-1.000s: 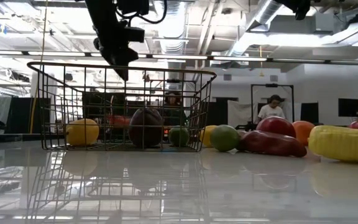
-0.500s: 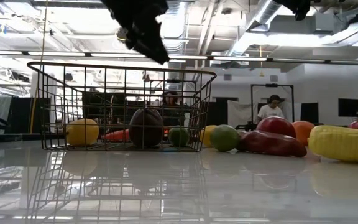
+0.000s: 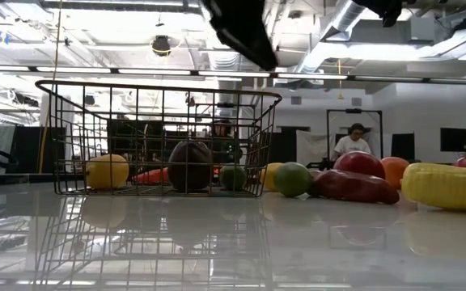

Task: Sort produce into baskets
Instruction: Put the corn into the black wire basket

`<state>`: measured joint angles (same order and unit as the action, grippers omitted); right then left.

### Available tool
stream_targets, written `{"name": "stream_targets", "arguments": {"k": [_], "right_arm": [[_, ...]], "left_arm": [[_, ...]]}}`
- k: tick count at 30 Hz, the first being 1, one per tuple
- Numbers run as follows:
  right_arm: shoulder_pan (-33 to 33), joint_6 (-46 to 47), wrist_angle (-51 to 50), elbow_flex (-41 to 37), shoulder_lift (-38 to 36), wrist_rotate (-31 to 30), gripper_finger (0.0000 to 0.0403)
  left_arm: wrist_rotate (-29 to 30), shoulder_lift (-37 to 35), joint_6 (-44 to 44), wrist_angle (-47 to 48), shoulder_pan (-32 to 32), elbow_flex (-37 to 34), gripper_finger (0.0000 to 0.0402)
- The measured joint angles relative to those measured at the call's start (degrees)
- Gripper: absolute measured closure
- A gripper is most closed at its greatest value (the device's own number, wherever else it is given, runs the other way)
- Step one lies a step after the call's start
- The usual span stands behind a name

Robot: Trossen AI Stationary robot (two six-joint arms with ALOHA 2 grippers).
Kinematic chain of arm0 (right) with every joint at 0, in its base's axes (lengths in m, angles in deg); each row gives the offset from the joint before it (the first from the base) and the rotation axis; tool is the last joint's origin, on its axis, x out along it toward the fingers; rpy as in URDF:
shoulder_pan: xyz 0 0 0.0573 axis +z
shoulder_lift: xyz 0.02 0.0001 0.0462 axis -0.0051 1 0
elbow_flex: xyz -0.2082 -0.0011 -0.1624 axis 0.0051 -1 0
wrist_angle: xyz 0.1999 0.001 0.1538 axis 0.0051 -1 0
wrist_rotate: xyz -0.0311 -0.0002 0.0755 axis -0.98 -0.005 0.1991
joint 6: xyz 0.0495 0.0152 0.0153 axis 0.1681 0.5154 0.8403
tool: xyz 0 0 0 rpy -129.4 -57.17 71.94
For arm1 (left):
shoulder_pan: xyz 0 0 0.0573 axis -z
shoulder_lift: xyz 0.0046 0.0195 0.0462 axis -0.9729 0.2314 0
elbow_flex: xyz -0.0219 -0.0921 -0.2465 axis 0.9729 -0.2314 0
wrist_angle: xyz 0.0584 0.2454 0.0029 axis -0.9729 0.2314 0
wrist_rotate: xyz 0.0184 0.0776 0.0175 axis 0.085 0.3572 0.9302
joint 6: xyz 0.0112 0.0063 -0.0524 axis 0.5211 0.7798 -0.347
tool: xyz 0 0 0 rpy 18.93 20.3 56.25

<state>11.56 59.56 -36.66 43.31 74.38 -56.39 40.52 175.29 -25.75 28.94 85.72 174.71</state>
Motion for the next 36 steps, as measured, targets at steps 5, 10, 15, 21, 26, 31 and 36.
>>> {"name": "stream_targets", "arguments": {"k": [5, 10, 15, 21, 26, 31, 36], "right_arm": [[0.0, -0.2, -0.1, 0.0, 0.0, 0.0, 0.0111], [0.0, -0.2, -0.1, 0.0, 0.0, 0.0, 0.0111], [0.0, -0.2, 0.0, 0.0, 0.0, 0.0, 0.0111], [0.0, -0.2, 0.0, 0.0, 0.0, 0.0, 0.0111], [0.0, -0.5, 0.0, 0.0, 0.0, 0.0, 0.0111], [0.0, -0.6, 0.0, 0.0, 0.0, 0.0, 0.0111], [0.0, -0.5, 0.0, 0.0, 0.0, 0.0, 0.0111]], "left_arm": [[0.0, 4.8, 2.6, 0.8, 1.2, 6.3, 0.0189], [-0.3, 8.5, 4.9, -1.8, 1.6, 9.4, 0.0189], [-4.3, 12.9, 4.9, -7.4, 1.6, 10.0, 0.0189], [-11.2, 18.5, 7.6, -15.2, 2.3, 10.0, 0.0189], [-12.5, 20.9, 12.0, -19.7, 3.2, 10.0, 0.0189], [-14.9, 22.4, 9.8, -26.1, 3.3, 10.0, 0.0189], [-19.5, 23.7, 5.7, -30.5, 3.5, 10.1, 0.0188]]}}
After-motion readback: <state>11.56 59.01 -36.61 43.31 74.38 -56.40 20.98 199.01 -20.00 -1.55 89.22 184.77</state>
